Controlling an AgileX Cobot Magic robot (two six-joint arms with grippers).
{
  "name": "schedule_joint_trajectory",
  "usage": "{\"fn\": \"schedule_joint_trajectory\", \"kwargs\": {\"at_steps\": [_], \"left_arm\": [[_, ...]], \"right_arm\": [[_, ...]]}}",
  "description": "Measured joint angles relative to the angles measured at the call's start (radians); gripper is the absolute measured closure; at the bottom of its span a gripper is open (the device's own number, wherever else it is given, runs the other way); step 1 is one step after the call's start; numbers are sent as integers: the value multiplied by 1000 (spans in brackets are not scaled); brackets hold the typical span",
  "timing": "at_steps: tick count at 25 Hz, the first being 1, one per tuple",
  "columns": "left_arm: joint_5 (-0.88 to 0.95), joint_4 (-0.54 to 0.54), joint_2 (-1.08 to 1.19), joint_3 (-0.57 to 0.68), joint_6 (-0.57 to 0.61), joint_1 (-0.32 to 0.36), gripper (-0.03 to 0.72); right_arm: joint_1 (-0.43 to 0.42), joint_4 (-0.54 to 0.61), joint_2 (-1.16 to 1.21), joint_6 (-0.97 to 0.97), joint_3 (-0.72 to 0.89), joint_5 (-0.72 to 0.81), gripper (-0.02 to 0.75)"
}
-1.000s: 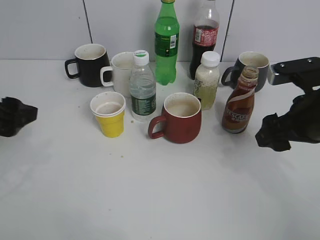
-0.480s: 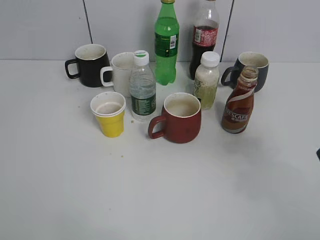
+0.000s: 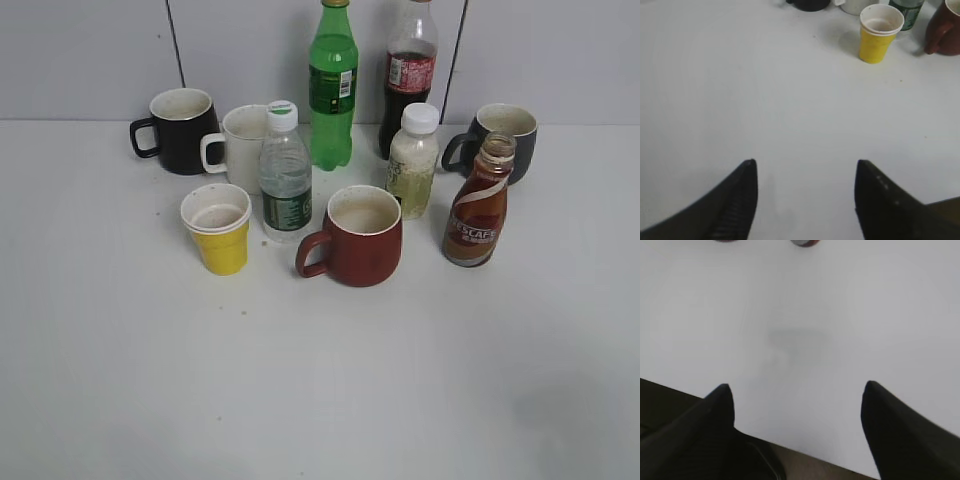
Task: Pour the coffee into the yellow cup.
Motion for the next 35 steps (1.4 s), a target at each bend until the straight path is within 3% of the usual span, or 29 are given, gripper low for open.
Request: {"fn": "schedule_joint_trajectory", "kwargs": {"at_steps": [7, 28, 31, 34, 35], "left_arm": [[-79, -2, -33, 55, 4, 0, 258], [-85, -4, -33, 55, 5, 0, 263], [-85, -4, -33, 55, 5, 15, 263], [-86, -5, -37, 55, 5, 101, 265], [-86, -5, -37, 55, 5, 101, 265]], "right_arm": [[0, 0, -238, -75, 43, 10, 145], [0, 0, -249, -81, 43, 10, 146], [-37, 0, -249, -81, 43, 10, 146], [-124, 0, -256, -81, 43, 10, 146], [-158, 0, -265, -81, 43, 10, 146]]}}
